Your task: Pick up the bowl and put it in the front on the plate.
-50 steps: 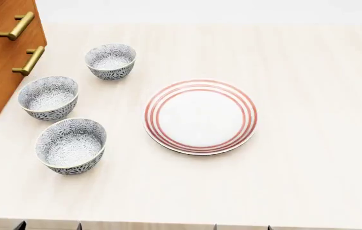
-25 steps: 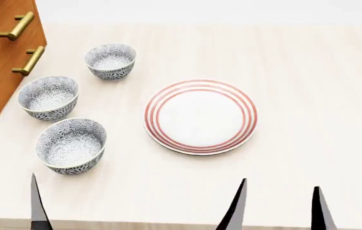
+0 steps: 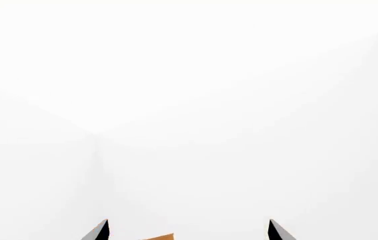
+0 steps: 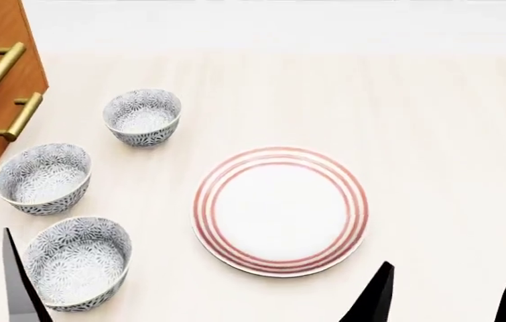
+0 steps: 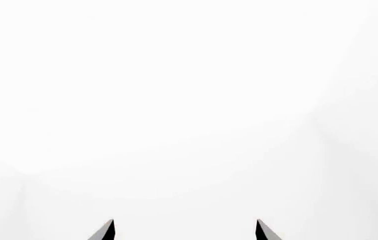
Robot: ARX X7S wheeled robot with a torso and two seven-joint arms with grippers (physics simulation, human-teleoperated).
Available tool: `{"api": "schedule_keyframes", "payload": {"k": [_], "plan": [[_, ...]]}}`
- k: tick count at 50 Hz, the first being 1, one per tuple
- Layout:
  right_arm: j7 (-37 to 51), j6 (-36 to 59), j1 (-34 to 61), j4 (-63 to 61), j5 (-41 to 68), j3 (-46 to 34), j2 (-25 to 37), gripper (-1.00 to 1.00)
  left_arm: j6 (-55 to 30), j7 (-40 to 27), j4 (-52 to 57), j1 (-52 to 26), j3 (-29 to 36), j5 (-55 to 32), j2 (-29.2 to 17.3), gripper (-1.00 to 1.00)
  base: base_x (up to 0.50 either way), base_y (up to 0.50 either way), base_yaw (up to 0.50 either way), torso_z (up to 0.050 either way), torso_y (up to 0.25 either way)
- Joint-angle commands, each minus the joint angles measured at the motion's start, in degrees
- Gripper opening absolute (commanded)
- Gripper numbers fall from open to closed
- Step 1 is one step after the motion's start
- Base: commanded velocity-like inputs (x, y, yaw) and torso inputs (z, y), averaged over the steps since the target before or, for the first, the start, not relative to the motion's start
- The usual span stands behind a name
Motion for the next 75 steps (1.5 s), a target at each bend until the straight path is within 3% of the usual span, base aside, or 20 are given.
{"api": "schedule_keyframes", "payload": {"k": [1, 49, 58, 75], "plan": [[-0.2, -1.0, -0.1, -1.2, -1.7, 0.6, -0.3, 1.0, 1.6, 0.4, 1.6, 0.5, -0.8, 1.7, 0.5, 1.0, 0.5, 0.0, 0.0, 0.0, 0.0], [2.0, -1.0, -0.1, -3.0, -1.8, -2.2, 2.8, 1.0, -0.4, -1.7, 3.3, 0.1, 1.0, 2.3, -1.4, 1.0, 0.5, 0.0, 0.0, 0.0, 0.0], [2.3, -3.2, -0.1, -2.5, -4.4, -1.8, 2.6, 1.0, -0.7, -1.9, 3.2, -0.1, 1.4, 2.1, -1.8, 1.0, 0.0, 0.03, 0.0, 0.0, 0.0], [3.1, -4.1, -0.1, -1.4, -6.0, -2.0, 2.7, 1.0, -1.0, -2.6, 2.6, -0.2, 2.1, 1.7, -2.4, 1.0, 0.0, 0.5, 0.0, 0.0, 0.0]]}}
